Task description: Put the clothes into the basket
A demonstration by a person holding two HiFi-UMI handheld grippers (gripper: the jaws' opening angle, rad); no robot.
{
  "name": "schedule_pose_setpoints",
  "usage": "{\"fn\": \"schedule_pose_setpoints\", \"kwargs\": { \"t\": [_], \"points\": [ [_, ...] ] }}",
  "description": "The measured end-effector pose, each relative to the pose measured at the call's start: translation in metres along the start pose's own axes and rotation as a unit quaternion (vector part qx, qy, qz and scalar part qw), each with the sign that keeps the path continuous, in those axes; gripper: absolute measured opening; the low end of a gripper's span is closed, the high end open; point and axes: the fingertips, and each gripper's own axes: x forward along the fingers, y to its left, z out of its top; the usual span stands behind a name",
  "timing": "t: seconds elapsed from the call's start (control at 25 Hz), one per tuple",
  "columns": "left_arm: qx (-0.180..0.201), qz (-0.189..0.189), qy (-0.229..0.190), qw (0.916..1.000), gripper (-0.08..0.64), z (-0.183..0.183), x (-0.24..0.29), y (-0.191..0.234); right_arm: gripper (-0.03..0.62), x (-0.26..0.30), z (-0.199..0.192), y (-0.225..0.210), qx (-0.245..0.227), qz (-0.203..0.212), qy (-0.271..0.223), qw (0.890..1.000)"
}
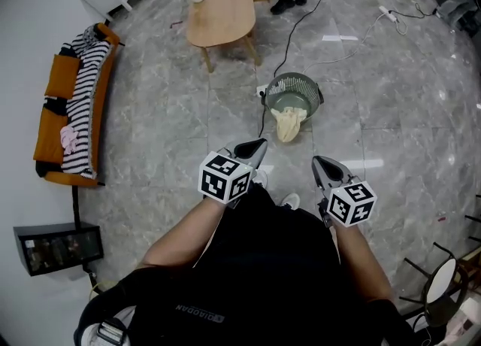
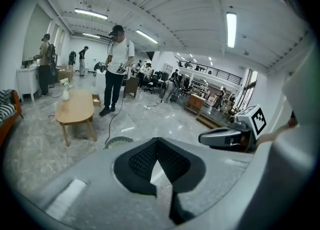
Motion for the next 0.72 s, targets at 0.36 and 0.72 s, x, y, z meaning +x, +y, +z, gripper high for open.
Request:
{"fn": "schedule_pose_setpoints", "kwargs": {
  "t": [0.36,0.72],
  "points": [
    [0.020,-0.031,0.006,0.9993,0.000,0.001,0.002,-0.003,0.015,0.007,0.006,0.012,-0.016,-0.016,-0.006,1.000],
    [0.052,-0.065,0.028,0.9961,0.000,0.010,-0.005,0.031,0.015,0.040,0.009,0.025,0.015,-0.051,-0.004,0.999]
  ]
}}
